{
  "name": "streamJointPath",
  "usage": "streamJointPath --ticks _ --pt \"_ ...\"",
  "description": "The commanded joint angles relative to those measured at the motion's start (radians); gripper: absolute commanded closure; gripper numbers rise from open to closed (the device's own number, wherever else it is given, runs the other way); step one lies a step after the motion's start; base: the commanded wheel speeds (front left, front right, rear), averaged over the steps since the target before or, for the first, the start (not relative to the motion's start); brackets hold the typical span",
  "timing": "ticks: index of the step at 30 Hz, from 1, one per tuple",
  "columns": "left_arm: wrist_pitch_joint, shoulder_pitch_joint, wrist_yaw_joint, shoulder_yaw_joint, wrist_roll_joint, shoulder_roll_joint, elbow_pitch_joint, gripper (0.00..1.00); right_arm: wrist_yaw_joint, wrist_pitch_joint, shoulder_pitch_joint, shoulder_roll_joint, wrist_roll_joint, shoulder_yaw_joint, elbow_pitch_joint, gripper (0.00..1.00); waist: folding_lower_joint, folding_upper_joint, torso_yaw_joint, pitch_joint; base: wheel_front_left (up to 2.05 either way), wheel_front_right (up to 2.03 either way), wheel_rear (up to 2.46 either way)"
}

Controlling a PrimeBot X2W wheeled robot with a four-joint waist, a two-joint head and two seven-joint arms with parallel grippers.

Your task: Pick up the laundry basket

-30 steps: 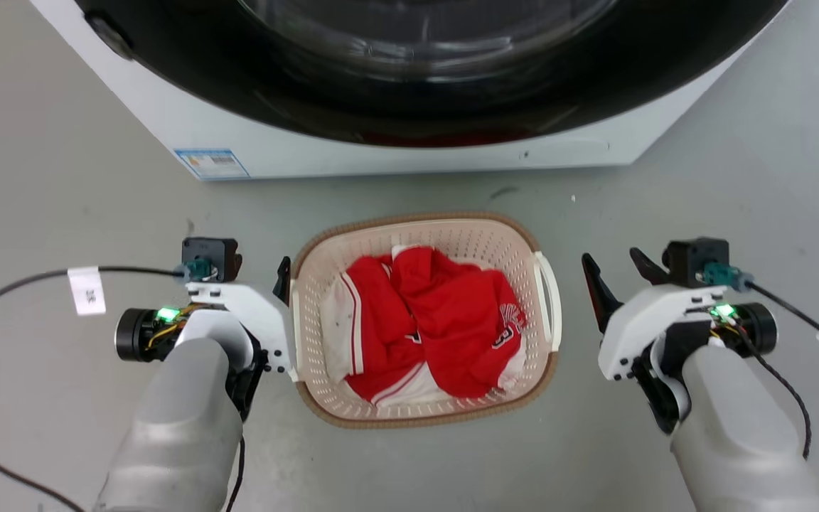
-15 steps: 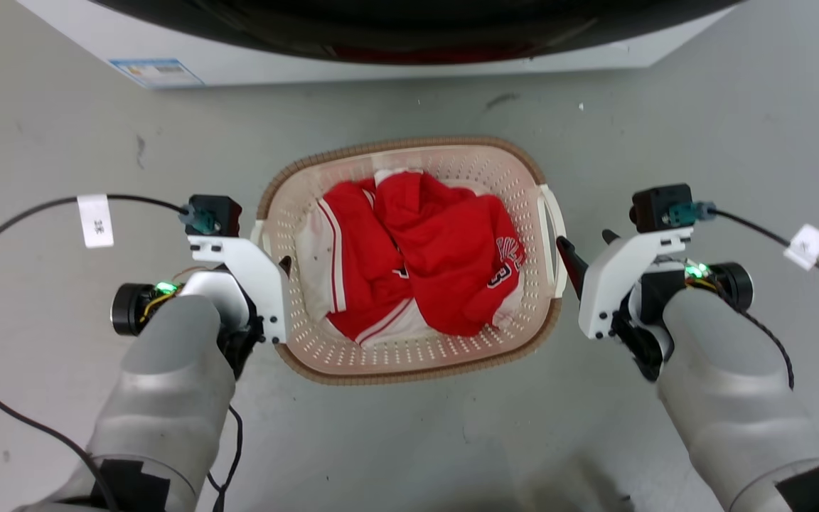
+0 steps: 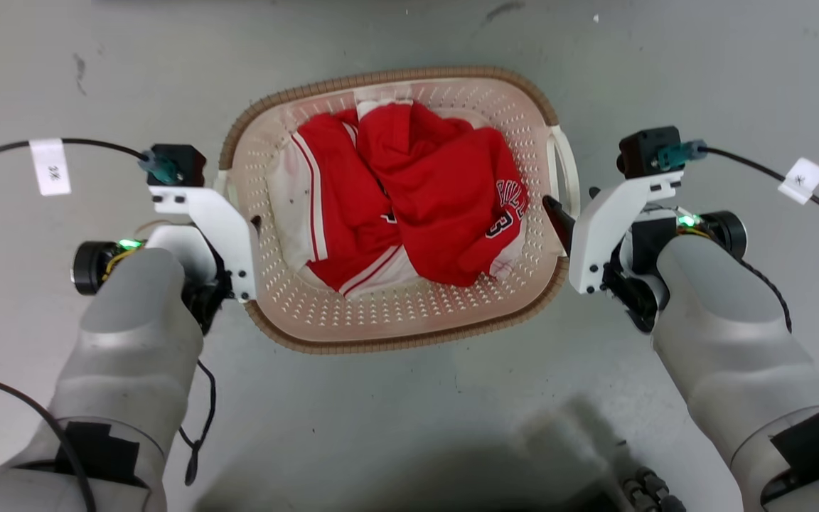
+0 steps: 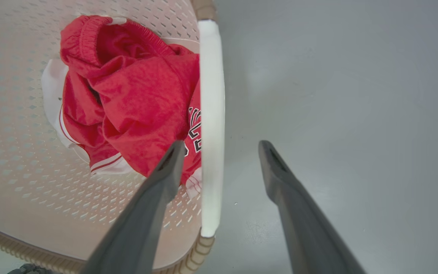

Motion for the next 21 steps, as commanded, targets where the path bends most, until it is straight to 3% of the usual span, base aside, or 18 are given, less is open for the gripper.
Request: streamJointPath --ticks 1,11,12,13,14,15,21 --pt "0.004 -0.019 -0.002 -0.003 -0.004 0.007 0.002 0.0 0.0 0.001 -0.022 0.001 0.012 0.01 0.003 0.0 -0.0001 0.0 -0.003 0.026 0.0 0.0 0.0" --pt "0.001 -0.071 0.0 -0.03 -0.025 0.015 0.009 0.0 0.0 0.017 -0.081 0.001 0.083 0.084 0.03 0.0 -0.0001 0.0 -0.003 0.09 0.0 0.0 0.0" --pt "0.001 -0.074 0.0 -0.032 -0.03 0.01 0.01 0.0 0.0 0.023 -0.082 0.001 0.093 0.09 0.031 0.22 -0.0001 0.0 -0.002 0.094 0.0 0.0 0.0" --pt "0.009 -0.075 0.0 -0.031 -0.037 0.003 0.011 0.0 0.0 0.026 -0.084 0.001 0.102 0.096 0.03 0.6 -0.0001 0.0 -0.001 0.097 0.0 0.0 0.0" --pt "0.015 -0.075 0.0 -0.03 -0.046 -0.003 0.012 0.67 0.0 0.025 -0.087 0.001 0.11 0.102 0.03 1.0 -0.0001 0.0 -0.001 0.099 0.0 0.0 0.0" --pt "0.032 -0.073 -0.001 -0.031 -0.053 -0.008 0.015 1.0 0.0 0.024 -0.089 0.0 0.119 0.109 0.03 1.0 -0.0001 0.0 -0.002 0.101 0.0 0.0 0.0" --pt "0.026 -0.068 0.004 -0.051 -0.071 0.014 0.017 1.0 0.001 0.024 -0.091 -0.008 0.153 0.149 0.036 1.0 -0.0001 0.0 -0.005 0.101 0.0 0.0 0.0"
